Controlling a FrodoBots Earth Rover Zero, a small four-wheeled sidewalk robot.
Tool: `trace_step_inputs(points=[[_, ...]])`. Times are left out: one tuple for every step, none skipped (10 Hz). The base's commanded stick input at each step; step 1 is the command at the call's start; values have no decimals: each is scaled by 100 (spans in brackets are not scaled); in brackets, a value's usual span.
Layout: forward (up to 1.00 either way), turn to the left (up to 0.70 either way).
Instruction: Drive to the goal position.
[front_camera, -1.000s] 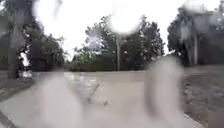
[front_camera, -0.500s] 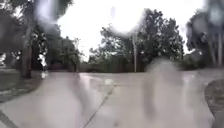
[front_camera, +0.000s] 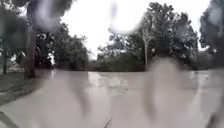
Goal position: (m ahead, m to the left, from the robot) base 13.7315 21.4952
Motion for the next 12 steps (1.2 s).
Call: trace_step_inputs(points=[[85,0],[85,0],[85,0],[85,0],[85,0],[85,0],[85,0],[85,5],[85,26],[85,34],[85,34],[85,34]])
